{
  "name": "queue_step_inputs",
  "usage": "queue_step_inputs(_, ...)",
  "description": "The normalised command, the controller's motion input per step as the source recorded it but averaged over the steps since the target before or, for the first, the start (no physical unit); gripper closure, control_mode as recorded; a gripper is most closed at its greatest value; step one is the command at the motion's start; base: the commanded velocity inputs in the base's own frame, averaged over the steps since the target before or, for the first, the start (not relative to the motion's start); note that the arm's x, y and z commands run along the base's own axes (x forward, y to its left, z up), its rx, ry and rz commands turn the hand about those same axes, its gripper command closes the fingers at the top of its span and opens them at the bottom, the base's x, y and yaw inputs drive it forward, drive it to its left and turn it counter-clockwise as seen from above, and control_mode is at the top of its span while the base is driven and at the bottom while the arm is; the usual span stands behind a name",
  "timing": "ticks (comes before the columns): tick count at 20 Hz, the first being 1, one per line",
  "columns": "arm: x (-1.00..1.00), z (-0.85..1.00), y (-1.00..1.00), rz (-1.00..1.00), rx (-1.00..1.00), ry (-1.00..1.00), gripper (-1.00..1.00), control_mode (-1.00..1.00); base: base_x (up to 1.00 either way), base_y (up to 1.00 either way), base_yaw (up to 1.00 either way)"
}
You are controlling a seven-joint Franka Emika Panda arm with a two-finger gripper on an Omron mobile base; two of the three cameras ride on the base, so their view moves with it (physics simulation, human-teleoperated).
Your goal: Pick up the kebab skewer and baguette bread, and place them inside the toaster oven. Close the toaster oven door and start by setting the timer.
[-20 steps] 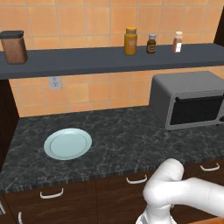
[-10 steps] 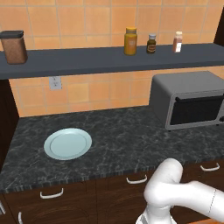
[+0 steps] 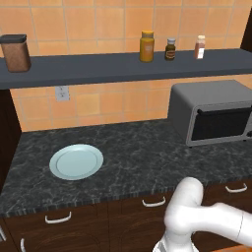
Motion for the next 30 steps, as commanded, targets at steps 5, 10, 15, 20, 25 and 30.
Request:
queue_step_inputs(5, 0.2, -0.16, -0.14, 0.04, 0.06, -0.01, -1.0, -1.0, 0.0, 0.0, 0.0)
queue_step_inputs(10, 0.37, -0.12, -0.01, 0.04, 0.04, -0.03, -1.0, -1.0, 0.0, 0.0, 0.0)
queue_step_inputs(15, 0.27, -0.17, -0.09, 0.02, 0.02, -0.08, -1.0, -1.0, 0.0, 0.0, 0.0)
queue_step_inputs(20, 0.23, -0.24, -0.18, 0.01, 0.0, -0.08, -1.0, -1.0, 0.0, 0.0, 0.0)
queue_step_inputs(25, 0.2, -0.02, -0.06, 0.02, 0.0, -0.08, -1.0, -1.0, 0.0, 0.0, 0.0)
queue_step_inputs(30, 0.01, 0.02, 0.0, 0.0, 0.0, -0.03, -1.0, -1.0, 0.0, 0.0, 0.0)
